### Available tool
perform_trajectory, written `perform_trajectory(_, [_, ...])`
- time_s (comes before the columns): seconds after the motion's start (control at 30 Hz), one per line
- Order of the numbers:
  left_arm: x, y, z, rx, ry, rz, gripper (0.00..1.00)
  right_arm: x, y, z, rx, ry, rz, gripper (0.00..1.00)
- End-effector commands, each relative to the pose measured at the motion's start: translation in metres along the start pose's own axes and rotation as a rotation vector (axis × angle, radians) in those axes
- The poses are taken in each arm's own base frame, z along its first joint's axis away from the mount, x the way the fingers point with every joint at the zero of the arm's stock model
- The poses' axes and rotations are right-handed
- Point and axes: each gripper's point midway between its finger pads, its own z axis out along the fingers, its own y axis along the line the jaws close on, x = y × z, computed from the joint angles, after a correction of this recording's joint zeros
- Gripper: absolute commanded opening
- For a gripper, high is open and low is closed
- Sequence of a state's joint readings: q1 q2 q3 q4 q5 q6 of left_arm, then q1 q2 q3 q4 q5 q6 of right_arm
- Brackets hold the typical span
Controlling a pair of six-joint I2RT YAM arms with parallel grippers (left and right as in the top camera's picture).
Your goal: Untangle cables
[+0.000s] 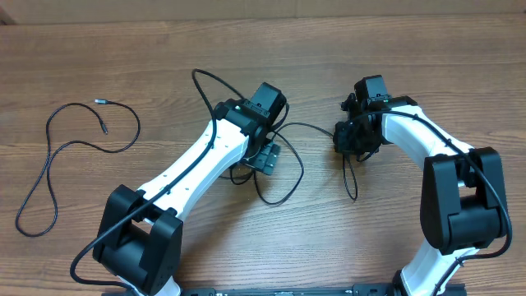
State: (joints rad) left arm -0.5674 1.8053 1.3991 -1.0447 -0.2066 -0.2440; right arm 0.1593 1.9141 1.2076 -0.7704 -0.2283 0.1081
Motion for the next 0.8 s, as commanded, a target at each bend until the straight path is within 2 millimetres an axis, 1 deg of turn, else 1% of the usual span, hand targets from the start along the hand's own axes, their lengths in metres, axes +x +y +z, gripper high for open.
perform_trajectory(0.0, [-0.001,0.038,0.001,-0.183,-0.024,-0.175,1.00,-0.001,0.000,-0.006,0.000,-0.018,-0.002,0.05])
perform_trajectory(0.1, [0.000,0.044,0.002,-0.187,-0.018,-0.229,1.00,-0.001,0.000,-0.006,0.000,-0.018,-0.002,0.05])
perform_trajectory(0.17, [0.000,0.043,0.003,-0.171,-0.012,-0.255,0.99,-0.001,0.000,-0.006,0.000,-0.018,-0.002,0.05])
perform_trajectory(0.2, [0.001,0.040,0.004,-0.146,-0.003,-0.262,0.95,-0.001,0.000,-0.006,0.000,-0.018,-0.002,0.05])
perform_trajectory(0.23, [0.002,0.035,0.005,-0.116,0.007,-0.263,0.87,-0.001,0.000,-0.006,0.000,-0.018,-0.002,0.05])
perform_trajectory(0.27, [0.003,0.030,0.005,-0.089,0.018,-0.254,0.72,-0.001,0.000,-0.006,0.000,-0.018,-0.002,0.05])
perform_trajectory(0.3, [0.004,0.027,0.006,-0.070,0.026,-0.234,0.54,-0.001,0.000,-0.006,0.000,-0.018,-0.002,0.05])
perform_trajectory(0.33, [0.005,0.027,0.005,-0.070,0.031,-0.217,0.26,-0.001,0.000,-0.006,0.000,-0.018,-0.002,0.05])
perform_trajectory(0.37, [0.006,0.030,0.004,-0.085,0.035,-0.215,0.04,-0.001,0.000,-0.006,0.000,-0.018,-0.002,0.05])
perform_trajectory(0.47, [0.003,0.040,-0.005,-0.119,0.028,-0.223,0.04,-0.001,0.000,-0.006,0.000,-0.018,-0.002,0.05])
perform_trajectory(0.57, [-0.007,0.055,-0.017,-0.156,0.001,-0.275,0.04,-0.001,0.000,-0.006,0.000,-0.018,-0.002,0.05])
perform_trajectory(0.6, [-0.012,0.064,-0.022,-0.178,-0.018,-0.312,0.09,-0.001,0.000,-0.006,0.000,-0.018,-0.002,0.05])
perform_trajectory(0.63, [-0.012,0.068,-0.022,-0.183,-0.020,-0.326,0.11,-0.001,0.000,-0.006,-0.002,-0.018,-0.001,0.05])
perform_trajectory(0.67, [-0.012,0.071,-0.021,-0.181,-0.017,-0.336,0.17,-0.001,0.000,-0.006,-0.003,-0.018,-0.001,0.05])
perform_trajectory(0.73, [-0.010,0.075,-0.019,-0.167,-0.001,-0.351,0.33,-0.001,0.000,-0.006,-0.003,-0.018,0.011,0.05])
perform_trajectory(0.77, [-0.009,0.075,-0.018,-0.153,0.011,-0.354,0.45,-0.001,0.000,-0.006,-0.004,-0.018,0.022,0.05])
